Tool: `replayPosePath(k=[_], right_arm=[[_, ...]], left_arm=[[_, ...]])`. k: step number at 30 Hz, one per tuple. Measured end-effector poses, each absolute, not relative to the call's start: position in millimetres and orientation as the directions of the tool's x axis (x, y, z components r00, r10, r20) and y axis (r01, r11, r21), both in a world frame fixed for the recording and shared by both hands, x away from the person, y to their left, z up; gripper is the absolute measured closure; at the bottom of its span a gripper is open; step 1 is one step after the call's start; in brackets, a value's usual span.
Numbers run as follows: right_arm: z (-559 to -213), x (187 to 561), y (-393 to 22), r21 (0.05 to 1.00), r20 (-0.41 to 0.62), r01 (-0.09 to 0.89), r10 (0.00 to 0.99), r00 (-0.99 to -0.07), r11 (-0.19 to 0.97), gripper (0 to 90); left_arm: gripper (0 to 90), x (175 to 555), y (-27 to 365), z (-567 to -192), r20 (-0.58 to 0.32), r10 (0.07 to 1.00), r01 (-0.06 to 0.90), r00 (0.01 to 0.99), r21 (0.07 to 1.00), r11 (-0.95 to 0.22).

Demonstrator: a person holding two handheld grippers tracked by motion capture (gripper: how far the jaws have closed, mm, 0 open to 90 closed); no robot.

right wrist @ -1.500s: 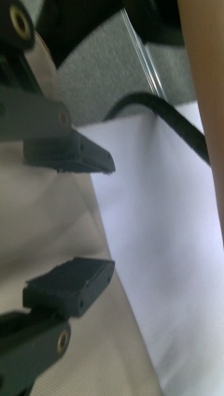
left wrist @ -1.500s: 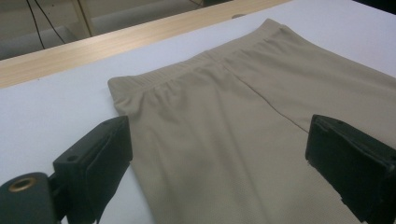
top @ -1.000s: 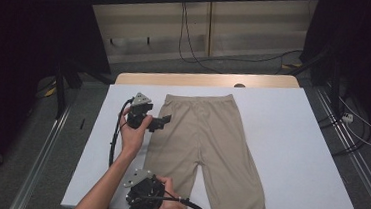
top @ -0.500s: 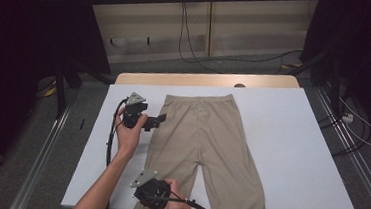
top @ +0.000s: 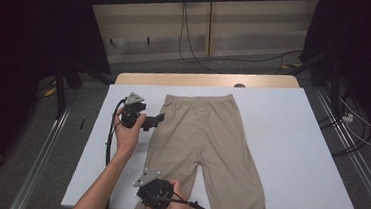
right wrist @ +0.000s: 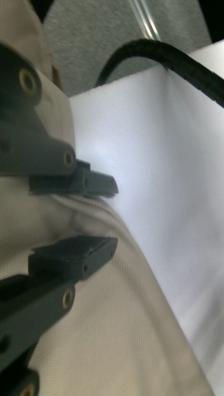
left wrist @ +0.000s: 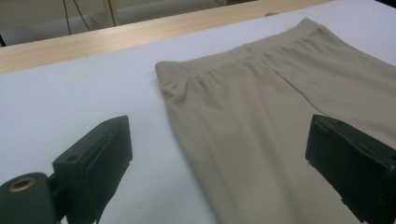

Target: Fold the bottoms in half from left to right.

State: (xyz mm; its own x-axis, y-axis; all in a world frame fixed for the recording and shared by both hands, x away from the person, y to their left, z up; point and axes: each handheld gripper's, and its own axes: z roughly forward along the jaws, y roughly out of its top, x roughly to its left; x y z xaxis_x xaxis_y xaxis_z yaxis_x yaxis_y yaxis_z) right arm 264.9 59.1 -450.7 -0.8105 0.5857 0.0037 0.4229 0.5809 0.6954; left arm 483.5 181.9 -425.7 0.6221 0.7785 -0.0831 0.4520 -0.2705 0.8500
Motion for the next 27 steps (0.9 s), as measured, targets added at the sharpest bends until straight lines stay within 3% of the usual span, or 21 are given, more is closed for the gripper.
replayPosePath(k=[3, 5, 10, 15, 17, 18, 20, 22, 25, 27], right_arm=[[-451.0, 263.1, 60.7, 0.697, -0.015, 0.406, 0.578, -0.816, 0.591, 87.7], [-451.1, 269.9, 54.5, 0.704, 0.084, 0.469, 0.592, -0.801, 0.534, 89.6], [-451.0, 265.1, 50.2, 0.731, 0.094, 0.45, 0.577, -0.812, 0.514, 89.8], [-443.8, 259.8, 46.0, 0.737, 0.111, 0.439, 0.548, -0.829, 0.514, 89.8], [-441.2, 257.1, 43.6, 0.738, 0.113, 0.434, 0.539, -0.835, 0.517, 89.8], [-440.7, 255.9, 42.4, 0.74, 0.114, 0.43, 0.534, -0.838, 0.518, 89.8], [-441.0, 251.8, 41.0, 0.736, 0.132, 0.431, 0.514, -0.848, 0.522, 89.8], [-441.3, 250.9, 41.0, 0.736, 0.133, 0.429, 0.51, -0.85, 0.523, 89.8], [-439.2, 246.1, 38.4, 0.739, 0.138, 0.423, 0.497, -0.857, 0.524, 89.8], [-438.3, 245.7, 37.7, 0.739, 0.138, 0.421, 0.493, -0.859, 0.526, 89.8]], left_arm=[[7.4, 483.6, 181.1, -426.0, -0.084, 0.78, 0.454, 0.62, 0.85, -0.268], [7.0, 485.0, 180.9, -426.4, -0.095, 0.78, 0.457, 0.618, 0.851, -0.259], [11.0, 491.1, 180.6, -430.6, -0.084, 0.795, 0.47, 0.601, 0.841, -0.266], [13.9, 506.2, 185.1, -433.3, -0.138, 0.805, 0.509, 0.577, 0.832, -0.222], [25.0, 512.3, 185.4, -435.1, -0.154, 0.809, 0.523, 0.568, 0.826, -0.21], [25.0, 515.7, 185.6, -436.2, -0.163, 0.812, 0.535, 0.561, 0.82, -0.205], [37.0, 523.8, 185.6, -439.6, -0.177, 0.827, 0.565, 0.533, 0.803, -0.192], [39.3, 530.6, 185.7, -441.3, -0.184, 0.821, 0.578, 0.54, 0.791, -0.203], [50.3, 538.6, 181.2, -443.3, -0.205, 0.816, 0.587, 0.541, 0.786, -0.192], [50.3, 543.1, 175.2, -445.2, -0.177, 0.821, 0.593, 0.542, 0.773, -0.225]])
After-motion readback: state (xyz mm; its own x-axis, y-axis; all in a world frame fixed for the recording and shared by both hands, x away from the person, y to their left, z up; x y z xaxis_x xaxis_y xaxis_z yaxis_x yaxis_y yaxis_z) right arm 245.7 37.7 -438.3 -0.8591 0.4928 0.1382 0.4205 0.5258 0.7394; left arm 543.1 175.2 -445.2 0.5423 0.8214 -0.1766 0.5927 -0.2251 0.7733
